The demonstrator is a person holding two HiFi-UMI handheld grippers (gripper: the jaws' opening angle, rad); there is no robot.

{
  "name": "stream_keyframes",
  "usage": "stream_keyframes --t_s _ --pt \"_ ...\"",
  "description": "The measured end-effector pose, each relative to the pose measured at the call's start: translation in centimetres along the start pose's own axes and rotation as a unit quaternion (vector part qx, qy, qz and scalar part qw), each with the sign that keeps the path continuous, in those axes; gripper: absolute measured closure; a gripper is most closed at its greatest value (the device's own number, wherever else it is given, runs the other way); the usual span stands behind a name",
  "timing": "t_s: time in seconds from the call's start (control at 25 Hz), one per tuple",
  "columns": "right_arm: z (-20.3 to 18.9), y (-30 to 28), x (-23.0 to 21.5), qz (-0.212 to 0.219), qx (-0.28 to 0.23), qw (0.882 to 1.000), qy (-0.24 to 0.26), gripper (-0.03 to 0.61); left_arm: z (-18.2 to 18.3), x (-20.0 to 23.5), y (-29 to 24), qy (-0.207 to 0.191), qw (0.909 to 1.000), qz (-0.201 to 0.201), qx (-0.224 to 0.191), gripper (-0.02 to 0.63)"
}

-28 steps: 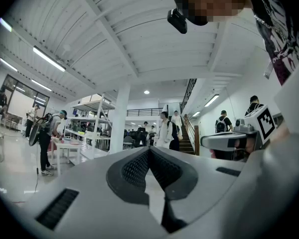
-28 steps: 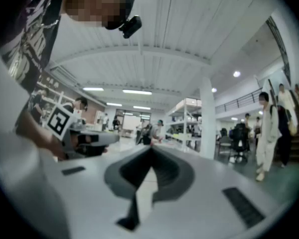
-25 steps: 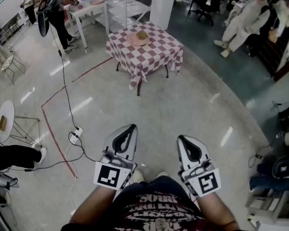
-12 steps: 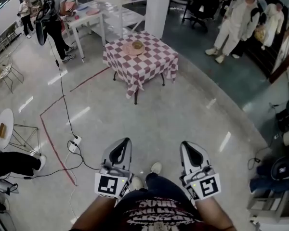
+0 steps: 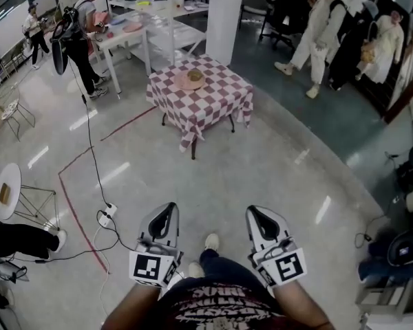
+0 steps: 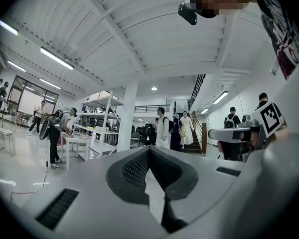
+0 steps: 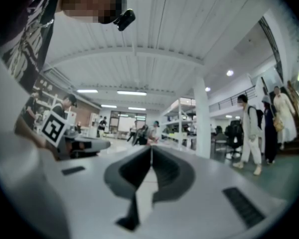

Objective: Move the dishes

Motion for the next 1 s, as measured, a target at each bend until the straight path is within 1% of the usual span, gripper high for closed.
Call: stream_keyframes --t_s 0.16,0.28,0.48,0.64,0.8,0.92,1.0 --pt "-0.4 -1.2 -1.1 0.003 -0.002 1.0 -0.001 0.545 -0.5 -0.2 -1.7 -0.001 1.0 -0.005 0.004 0.586" --pt "-1.0 -2.7 -2.0 0.008 0.009 1.0 -0.008 0.545 -0.7 0.4 -3.4 0.004 1.0 -0.002 0.009 0.586" --pt "-1.9 -6.2 -4.2 0.021 0.018 1.0 -0.012 0.545 -1.4 2.0 -7.0 0.007 0.9999 0.009 0.011 0.586" --pt "-2.8 -9.4 -6.4 0.029 0.017 0.999 -0.016 0.545 -2.4 3.1 -9.9 0.012 0.9995 0.016 0.024 0.586" --pt "-3.5 -12.1 -8.9 0.033 0.016 0.999 -0.021 0.545 -3.2 4.0 -13.2 0.002 0.9993 0.018 0.033 0.586" --pt "-3.8 -13.7 -10.6 0.039 0.014 0.999 -0.024 0.545 -2.7 3.8 -16.0 -0.025 0.9992 0.01 0.03 0.586" --pt "-3.8 -14.8 -11.7 0.043 0.011 0.999 -0.028 0.545 -2.2 4.0 -17.9 -0.03 0.9992 0.005 0.026 0.586"
Point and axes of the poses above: the fingertips, and each gripper's own axes: y backward along the fingers, x to its left, z out of its top, the point moved 4 cm from there along y, backward along the fingers, and after that the axes turned 6 degrees about -x, right-handed, at the moved point
